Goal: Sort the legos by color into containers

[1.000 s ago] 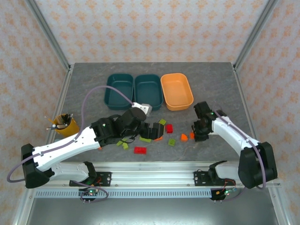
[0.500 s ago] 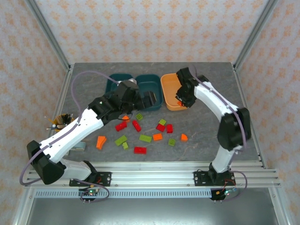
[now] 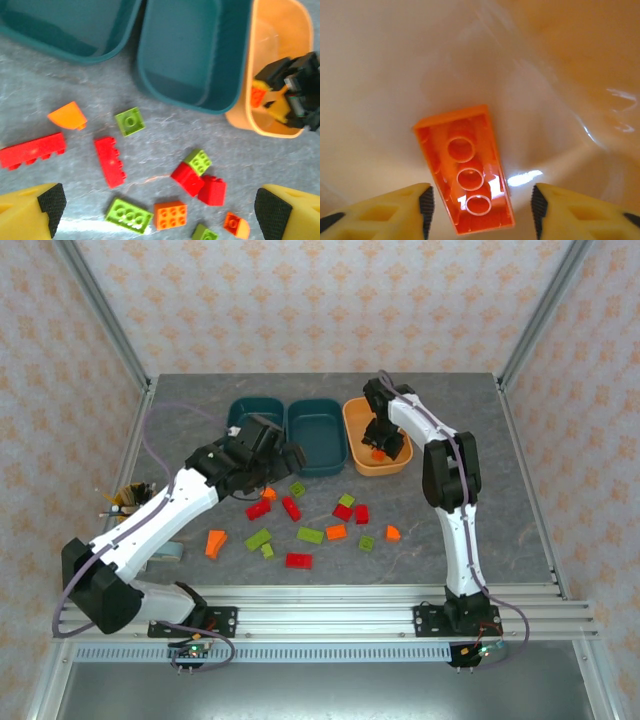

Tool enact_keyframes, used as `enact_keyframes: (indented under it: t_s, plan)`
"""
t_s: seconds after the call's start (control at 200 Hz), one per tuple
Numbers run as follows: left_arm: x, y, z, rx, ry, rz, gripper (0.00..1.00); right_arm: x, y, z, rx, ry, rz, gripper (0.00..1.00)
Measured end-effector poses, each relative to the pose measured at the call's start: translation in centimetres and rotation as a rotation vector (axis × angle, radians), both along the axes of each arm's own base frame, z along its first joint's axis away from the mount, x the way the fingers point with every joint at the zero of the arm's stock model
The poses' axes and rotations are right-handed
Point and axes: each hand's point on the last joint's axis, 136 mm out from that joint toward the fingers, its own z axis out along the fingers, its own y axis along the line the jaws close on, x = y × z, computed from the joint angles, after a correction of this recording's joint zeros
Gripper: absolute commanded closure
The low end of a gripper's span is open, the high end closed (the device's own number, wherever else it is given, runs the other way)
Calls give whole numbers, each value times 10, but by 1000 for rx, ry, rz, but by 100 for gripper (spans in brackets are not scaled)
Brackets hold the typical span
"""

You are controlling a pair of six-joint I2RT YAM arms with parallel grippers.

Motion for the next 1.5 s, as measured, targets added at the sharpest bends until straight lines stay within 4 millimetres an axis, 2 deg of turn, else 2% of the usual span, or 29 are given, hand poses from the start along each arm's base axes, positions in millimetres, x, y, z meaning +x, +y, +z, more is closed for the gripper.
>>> enact_keyframes:
  t_s: [0.09,0.155,0.225,0.285,0.36,0.41,0.505,0.57,0.636,0.721,0.821,0.916,1.071,1.176,1.201,1.346,1.501]
  plan:
    - [-16,12,-9,19,26,16,0,0,1,9,-4,-14,18,37]
    - [-26,20,-13,30,38,24,0,0,3,23,-8,-42,33,37]
    - [-37,30,-17,56,51,28,0,-4,8,49,-10,-101,63,37]
    - [-44,36,-23,85,72,12,0,-14,15,79,-11,-171,101,37]
    - [-50,43,-33,138,107,-24,3,-38,31,119,8,-275,171,37]
    - [-52,47,-41,183,138,-59,6,-62,47,145,42,-360,237,37]
    - [-51,54,-58,267,203,-132,10,-115,76,167,154,-466,366,35]
    - [-51,57,-73,328,252,-196,11,-148,90,164,226,-504,450,35]
    - [-50,60,-86,382,295,-261,12,-177,98,147,271,-510,522,34]
    - [-49,60,-100,439,337,-346,13,-206,104,120,304,-494,594,34]
    - [-47,63,-115,506,376,-431,14,-229,101,99,317,-470,631,34]
    - [-44,63,-126,550,396,-502,14,-231,100,97,325,-477,632,34]
    - [-32,61,-141,602,406,-581,15,-229,104,104,346,-506,626,34]
    - [-24,58,-149,616,405,-613,22,-229,104,110,353,-523,625,35]
    - [-22,58,-150,618,406,-620,27,-229,103,111,354,-526,624,35]
    - [-14,59,-164,618,426,-631,42,-229,103,112,352,-529,619,35]
    - [-9,59,-170,603,424,-632,45,-229,101,111,347,-525,613,35]
